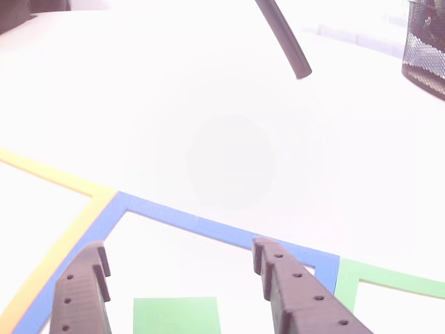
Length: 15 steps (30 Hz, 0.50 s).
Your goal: Tower of hanoi
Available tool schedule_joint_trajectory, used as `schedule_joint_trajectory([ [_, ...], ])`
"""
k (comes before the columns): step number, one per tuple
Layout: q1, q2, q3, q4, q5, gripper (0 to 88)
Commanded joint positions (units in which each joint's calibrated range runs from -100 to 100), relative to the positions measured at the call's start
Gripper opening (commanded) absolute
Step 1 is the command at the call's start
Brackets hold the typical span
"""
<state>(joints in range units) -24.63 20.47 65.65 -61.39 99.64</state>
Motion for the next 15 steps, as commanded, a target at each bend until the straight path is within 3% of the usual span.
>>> schedule_joint_trajectory([
  [1, 0.9, -11.1, -0.3, 6.8, 0.4, 18.1],
  [8, 3.7, -30.0, 3.2, 26.6, 0.4, 0.2],
  [11, 5.9, -39.6, 5.0, 37.2, 0.4, 0.1],
  [15, 10.0, -55.4, 4.2, 60.2, 0.4, 0.1],
])
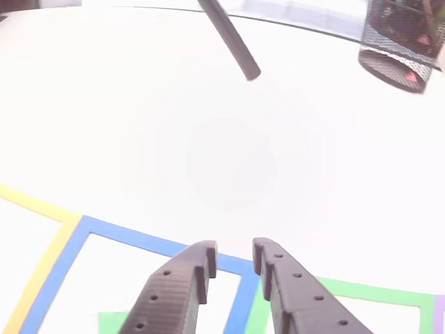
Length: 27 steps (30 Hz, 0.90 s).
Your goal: Tower of hanoi
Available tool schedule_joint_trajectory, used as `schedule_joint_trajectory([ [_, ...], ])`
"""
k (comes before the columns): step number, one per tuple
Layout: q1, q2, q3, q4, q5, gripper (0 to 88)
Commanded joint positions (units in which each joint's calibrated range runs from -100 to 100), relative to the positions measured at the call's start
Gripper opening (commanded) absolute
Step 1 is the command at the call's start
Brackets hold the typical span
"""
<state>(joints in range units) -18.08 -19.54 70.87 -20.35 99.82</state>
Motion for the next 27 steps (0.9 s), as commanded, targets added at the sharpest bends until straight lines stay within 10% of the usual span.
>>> schedule_joint_trajectory([
  [1, 4.7, -19.7, -1.9, 26.4, 0.2, 0.1],
  [14, 18.3, -39.8, -45.8, 97.0, 0.2, 0.1],
  [27, 26.9, -38.8, -74.3, 119.5, 0.2, 0.1],
])
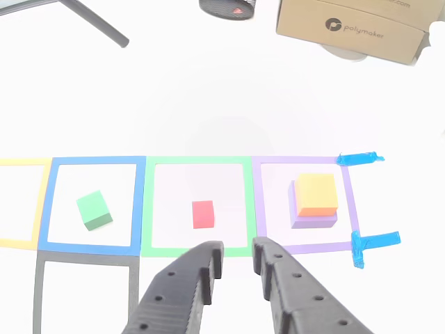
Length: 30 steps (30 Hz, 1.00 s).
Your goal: Tower of hanoi
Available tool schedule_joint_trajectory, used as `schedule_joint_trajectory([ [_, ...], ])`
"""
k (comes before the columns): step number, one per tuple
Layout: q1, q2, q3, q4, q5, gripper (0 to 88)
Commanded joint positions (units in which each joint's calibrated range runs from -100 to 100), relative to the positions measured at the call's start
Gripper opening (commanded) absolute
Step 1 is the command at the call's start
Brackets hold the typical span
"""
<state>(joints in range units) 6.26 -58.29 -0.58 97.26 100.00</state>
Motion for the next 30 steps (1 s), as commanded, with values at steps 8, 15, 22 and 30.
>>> schedule_joint_trajectory([
  [8, 10.8, -7.7, 16.7, -7.5, 0.0, 2.0],
  [15, 12.9, -13.6, 36.2, -20.7, 0.0, 15.7],
  [22, 12.2, -16.7, 55.2, -39.3, 0.0, 22.0],
  [30, 13.6, -13.3, 76.8, -68.6, 0.0, 27.8],
])
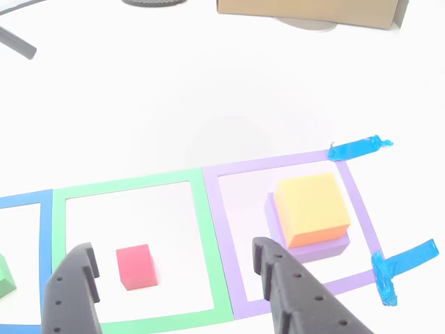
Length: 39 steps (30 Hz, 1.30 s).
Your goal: Tower of hanoi
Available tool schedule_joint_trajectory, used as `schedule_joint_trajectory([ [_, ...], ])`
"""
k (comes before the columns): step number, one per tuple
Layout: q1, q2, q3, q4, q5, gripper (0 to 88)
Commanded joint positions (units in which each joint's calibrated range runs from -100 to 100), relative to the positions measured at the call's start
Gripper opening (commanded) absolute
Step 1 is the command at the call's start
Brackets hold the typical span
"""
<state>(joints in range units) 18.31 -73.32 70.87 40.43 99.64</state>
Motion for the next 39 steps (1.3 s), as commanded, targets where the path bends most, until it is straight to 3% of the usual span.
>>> schedule_joint_trajectory([
  [1, 1.6, 2.8, 7.3, -15.3, 0.4, 28.3],
  [7, 0.1, 13.4, 18.5, -41.1, 0.4, 29.5],
  [18, -6.2, 33.8, 27.5, -70.4, 0.4, 29.2],
  [29, -5.9, 64.0, 22.9, -92.7, 0.4, 29.6],
  [39, -8.2, 84.5, 10.2, -102.5, 0.4, 29.4],
])
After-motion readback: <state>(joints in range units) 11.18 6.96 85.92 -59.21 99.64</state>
